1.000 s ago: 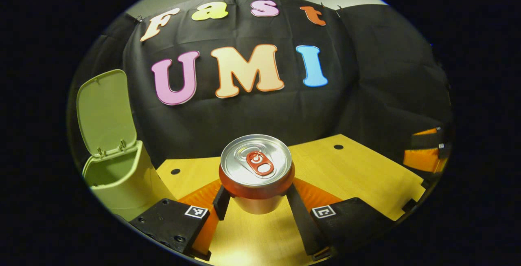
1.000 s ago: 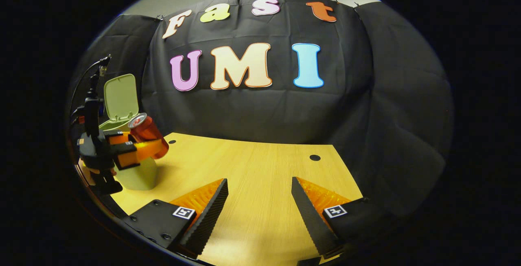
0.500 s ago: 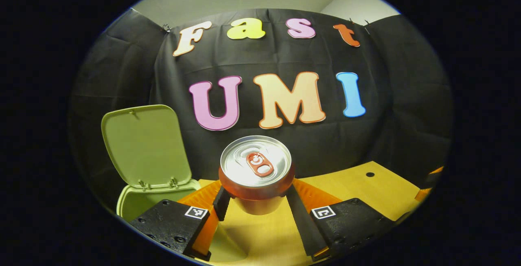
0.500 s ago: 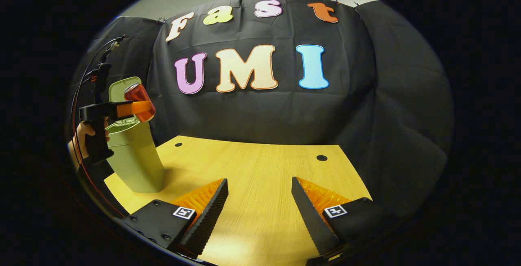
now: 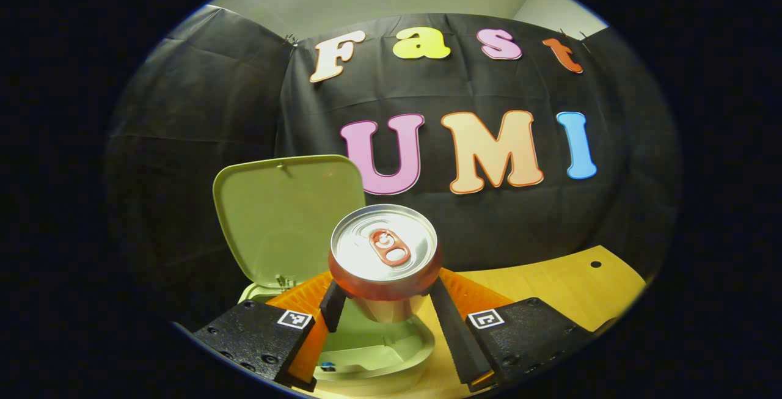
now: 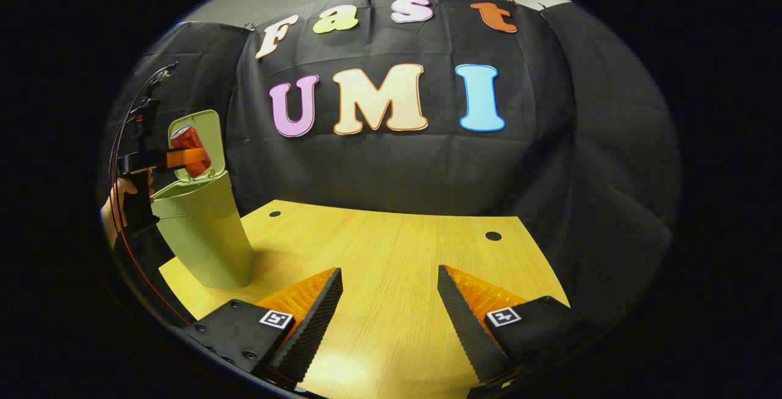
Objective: Press the lid of the desktop garbage bin to open it, pick up the crumpled paper on the desktop and throw it into the bin, then pick up the pop can on the desktop and drop it into the bin, and finally close the garbage bin lid.
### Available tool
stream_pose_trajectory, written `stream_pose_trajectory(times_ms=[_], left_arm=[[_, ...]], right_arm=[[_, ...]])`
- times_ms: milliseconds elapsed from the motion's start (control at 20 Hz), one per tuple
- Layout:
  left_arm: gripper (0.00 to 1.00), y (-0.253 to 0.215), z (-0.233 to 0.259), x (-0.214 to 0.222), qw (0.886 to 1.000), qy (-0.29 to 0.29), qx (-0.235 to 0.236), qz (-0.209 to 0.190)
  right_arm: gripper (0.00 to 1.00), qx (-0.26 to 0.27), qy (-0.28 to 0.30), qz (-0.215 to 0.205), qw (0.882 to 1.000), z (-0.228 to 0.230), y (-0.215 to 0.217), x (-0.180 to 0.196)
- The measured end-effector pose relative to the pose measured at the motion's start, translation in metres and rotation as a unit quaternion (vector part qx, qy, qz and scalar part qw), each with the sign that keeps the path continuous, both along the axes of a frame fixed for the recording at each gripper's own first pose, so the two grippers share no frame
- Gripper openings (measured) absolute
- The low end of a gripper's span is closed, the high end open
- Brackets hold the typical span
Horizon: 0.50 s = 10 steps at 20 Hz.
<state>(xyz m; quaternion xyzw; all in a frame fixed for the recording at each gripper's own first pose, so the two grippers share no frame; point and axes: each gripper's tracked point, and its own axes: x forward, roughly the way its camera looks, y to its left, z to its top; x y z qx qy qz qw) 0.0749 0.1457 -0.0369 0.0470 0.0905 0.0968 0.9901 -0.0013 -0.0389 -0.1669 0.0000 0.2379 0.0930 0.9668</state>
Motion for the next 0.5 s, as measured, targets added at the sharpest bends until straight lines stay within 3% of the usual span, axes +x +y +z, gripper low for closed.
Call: stream_pose_trajectory(times_ms=[300,450,500], left_arm=[[0.80,0.048,-0.009,-0.020,0.998,0.005,0.012,0.066],[0.99,0.059,0.015,-0.022,0.997,-0.017,0.019,0.078],[0.95,0.061,0.025,-0.020,0.996,-0.025,0.020,0.079]], right_arm=[[0.99,-0.005,-0.003,0.016,1.000,0.002,0.028,0.009],[0.99,-0.004,-0.007,0.015,1.000,0.004,0.030,0.010],[0.99,-0.003,-0.008,0.013,1.000,0.005,0.030,0.010]])
